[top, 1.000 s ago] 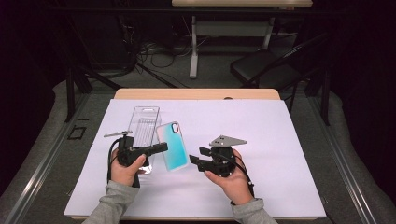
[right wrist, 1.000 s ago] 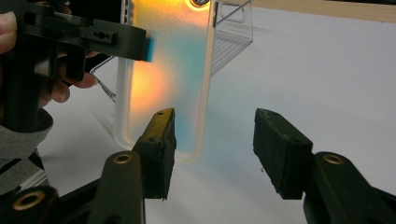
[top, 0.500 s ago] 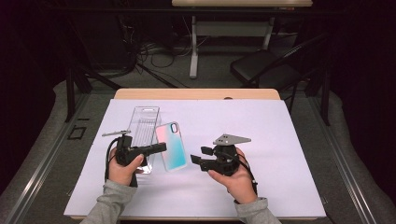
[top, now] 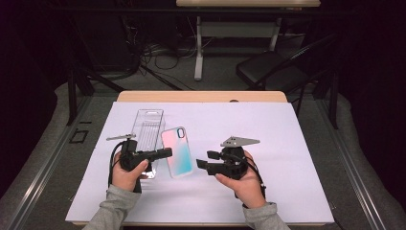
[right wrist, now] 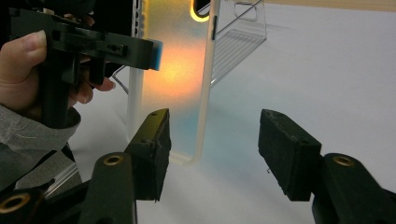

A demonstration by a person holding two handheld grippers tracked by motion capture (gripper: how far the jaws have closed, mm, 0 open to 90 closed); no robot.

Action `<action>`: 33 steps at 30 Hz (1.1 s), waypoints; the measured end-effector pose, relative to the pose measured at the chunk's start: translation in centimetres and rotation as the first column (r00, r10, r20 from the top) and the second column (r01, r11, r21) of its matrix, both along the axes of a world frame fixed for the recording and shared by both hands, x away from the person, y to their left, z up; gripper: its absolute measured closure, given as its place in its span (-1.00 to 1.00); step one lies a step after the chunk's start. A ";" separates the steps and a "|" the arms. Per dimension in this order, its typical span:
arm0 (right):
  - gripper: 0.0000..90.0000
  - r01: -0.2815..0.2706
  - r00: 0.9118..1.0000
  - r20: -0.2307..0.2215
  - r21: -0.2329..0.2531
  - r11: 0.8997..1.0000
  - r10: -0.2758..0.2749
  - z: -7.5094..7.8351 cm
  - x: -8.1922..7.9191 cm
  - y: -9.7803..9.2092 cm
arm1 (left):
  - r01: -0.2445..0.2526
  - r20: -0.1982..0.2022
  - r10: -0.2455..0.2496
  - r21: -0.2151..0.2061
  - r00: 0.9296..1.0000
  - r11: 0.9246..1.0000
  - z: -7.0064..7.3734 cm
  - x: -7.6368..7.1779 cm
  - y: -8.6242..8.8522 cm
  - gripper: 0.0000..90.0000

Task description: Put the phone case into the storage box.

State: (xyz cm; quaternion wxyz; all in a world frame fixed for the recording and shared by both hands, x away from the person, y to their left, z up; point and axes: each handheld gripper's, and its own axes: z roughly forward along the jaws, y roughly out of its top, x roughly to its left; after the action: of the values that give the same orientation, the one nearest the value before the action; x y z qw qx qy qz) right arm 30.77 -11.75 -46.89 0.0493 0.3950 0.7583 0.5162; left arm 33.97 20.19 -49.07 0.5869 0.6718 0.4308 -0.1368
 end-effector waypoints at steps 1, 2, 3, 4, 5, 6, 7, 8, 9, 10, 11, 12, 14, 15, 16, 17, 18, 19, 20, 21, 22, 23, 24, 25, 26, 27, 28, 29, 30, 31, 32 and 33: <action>-0.02 0.001 1.000 -0.003 -0.002 1.000 -0.001 0.0 0.0 0.0 | 0.004 -0.001 -0.004 0.000 1.000 1.000 0.0 0.0 0.0 0.81; -0.02 0.003 1.000 -0.005 0.001 1.000 -0.003 0.0 0.0 -0.1 | 0.009 0.003 -0.009 0.002 1.000 1.000 0.0 0.0 -0.1 0.81; -0.02 0.000 1.000 -0.004 -0.002 1.000 0.000 0.1 0.0 -0.1 | 0.013 0.004 -0.013 0.002 1.000 1.000 0.0 0.0 -0.2 0.81; -0.01 0.001 1.000 -0.009 0.000 1.000 -0.001 0.1 0.0 -0.1 | 0.019 0.006 -0.019 0.004 1.000 1.000 0.0 -0.1 -0.2 0.81; -0.01 -0.004 1.000 -0.010 0.003 1.000 0.004 0.1 0.0 -0.2 | 0.019 0.002 -0.019 0.000 1.000 1.000 0.1 -0.1 -0.3 0.81; -0.01 -0.006 1.000 -0.012 0.007 1.000 0.006 0.1 0.0 -0.2 | 0.026 0.007 -0.026 0.003 1.000 1.000 0.1 -0.1 -0.3 0.81; 0.00 -0.007 1.000 -0.016 0.010 1.000 0.007 0.2 0.0 -0.2 | 0.029 0.007 -0.029 0.002 1.000 1.000 0.1 -0.2 -0.4 0.81; 0.01 -0.008 1.000 -0.015 0.010 1.000 0.008 0.2 0.0 -0.3 | 0.034 0.010 -0.034 0.004 0.999 0.999 0.1 -0.2 -0.5 0.81; 0.01 -0.009 1.000 -0.015 0.010 1.000 0.009 0.2 0.0 -0.3 | 0.040 0.011 -0.040 0.008 0.999 0.999 0.1 -0.2 -0.6 0.81; 0.01 -0.012 1.000 -0.020 0.008 1.000 0.012 0.3 0.0 -0.4 | 0.044 0.010 -0.044 0.008 0.999 0.999 0.0 -0.2 -0.7 0.81; 0.02 -0.015 1.000 -0.020 0.010 1.000 0.015 0.3 0.1 -0.4 | 0.047 0.012 -0.047 0.010 0.999 0.999 0.0 -0.2 -0.8 0.81; 0.02 -0.017 1.000 -0.020 0.010 1.000 0.017 0.3 0.1 -0.5 | 0.052 0.011 -0.052 0.010 0.999 0.999 0.0 -0.3 -0.9 0.81; 0.03 -0.019 0.999 -0.028 0.015 1.000 0.019 0.4 0.1 -0.5 | 0.062 0.015 -0.062 0.014 0.998 0.998 0.0 -0.3 -1.0 0.81; 0.03 -0.019 0.999 -0.028 0.015 1.000 0.019 0.4 0.1 -0.5 | 0.062 0.015 -0.062 0.014 0.998 0.998 0.0 -0.3 -1.0 0.81; 0.04 -0.021 0.999 -0.037 0.020 1.000 0.022 0.4 0.1 -0.6 | 0.073 0.017 -0.074 0.017 0.997 0.997 0.0 -0.3 -1.2 0.81; 0.05 -0.023 0.999 -0.039 0.024 0.999 0.024 0.4 0.1 -0.6 | 0.076 0.017 -0.076 0.017 0.997 0.997 0.0 -0.4 -1.2 0.81; 0.06 -0.027 0.999 -0.043 0.018 0.999 0.028 0.5 0.1 -0.7 | 0.079 0.020 -0.080 0.019 0.997 0.997 0.0 -0.4 -1.3 0.81; 0.07 -0.029 0.998 -0.047 0.024 0.999 0.030 0.5 0.1 -0.8 | 0.079 0.020 -0.080 0.019 0.997 0.997 0.0 -0.4 -1.3 0.81; 0.08 -0.031 0.998 -0.053 0.032 0.999 0.032 0.5 0.2 -0.8 | 0.086 0.022 -0.087 0.021 0.996 0.996 0.0 -0.4 -1.4 0.81; 0.08 -0.031 0.998 -0.053 0.032 0.999 0.032 0.5 0.2 -0.8 | 0.086 0.022 -0.087 0.021 0.996 0.996 0.0 -0.4 -1.4 0.81; 0.10 -0.031 0.998 -0.061 0.039 0.999 0.034 0.5 0.2 -0.9 | 0.089 0.020 -0.089 0.024 0.996 0.996 0.0 -0.5 -1.6 0.81; 0.10 -0.031 0.998 -0.061 0.039 0.999 0.034 0.5 0.2 -0.9 | 0.089 0.020 -0.089 0.024 0.996 0.996 0.0 -0.5 -1.6 0.81; 0.11 -0.031 0.997 -0.066 0.043 0.999 0.034 0.5 0.3 -1.0 | 0.095 0.021 -0.096 0.024 0.995 0.995 0.0 -0.5 -1.7 0.81; 0.11 -0.031 0.997 -0.066 0.043 0.999 0.034 0.5 0.3 -1.0 | 0.095 0.021 -0.096 0.024 0.995 0.995 0.0 -0.5 -1.7 0.81; 0.14 -0.026 0.996 -0.080 0.048 0.999 0.030 0.5 0.3 -1.1 | 0.100 0.019 -0.101 0.027 0.995 0.995 0.0 -0.6 -1.9 0.81; 0.14 -0.026 0.996 -0.080 0.048 0.999 0.030 0.5 0.3 -1.1 | 0.100 0.019 -0.101 0.027 0.995 0.995 0.0 -0.6 -1.9 0.81; 0.16 -0.028 0.996 -0.086 0.051 0.998 0.033 0.4 0.4 -1.2 | 0.107 0.022 -0.108 0.028 0.994 0.994 0.0 -0.6 -2.0 0.81; 0.16 -0.028 0.996 -0.086 0.051 0.998 0.033 0.4 0.4 -1.2 | 0.107 0.022 -0.108 0.028 0.994 0.994 0.0 -0.6 -2.0 0.81; 0.18 -0.030 0.995 -0.097 0.054 0.998 0.035 0.4 0.4 -1.2 | 0.110 0.020 -0.111 0.027 0.994 0.994 0.0 -0.7 -2.1 0.81; 0.18 -0.030 0.995 -0.097 0.054 0.998 0.035 0.4 0.4 -1.2 | 0.116 0.022 -0.116 0.028 0.993 0.993 -0.1 -0.7 -2.2 0.81; 0.21 -0.030 0.994 -0.103 0.056 0.998 0.035 0.4 0.5 -1.2 | 0.123 0.021 -0.123 0.028 0.992 0.992 -0.1 -0.7 -2.3 0.81; 0.21 -0.030 0.994 -0.103 0.056 0.998 0.035 0.4 0.5 -1.2 | 0.123 0.021 -0.123 0.028 0.992 0.992 -0.1 -0.7 -2.3 0.81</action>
State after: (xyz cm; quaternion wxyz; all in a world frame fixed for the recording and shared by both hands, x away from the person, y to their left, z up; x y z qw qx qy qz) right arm 31.23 -12.98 -46.47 -0.0092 0.4101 0.7518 0.5163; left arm 33.24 17.88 -49.14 0.5733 0.7063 0.3835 -0.1593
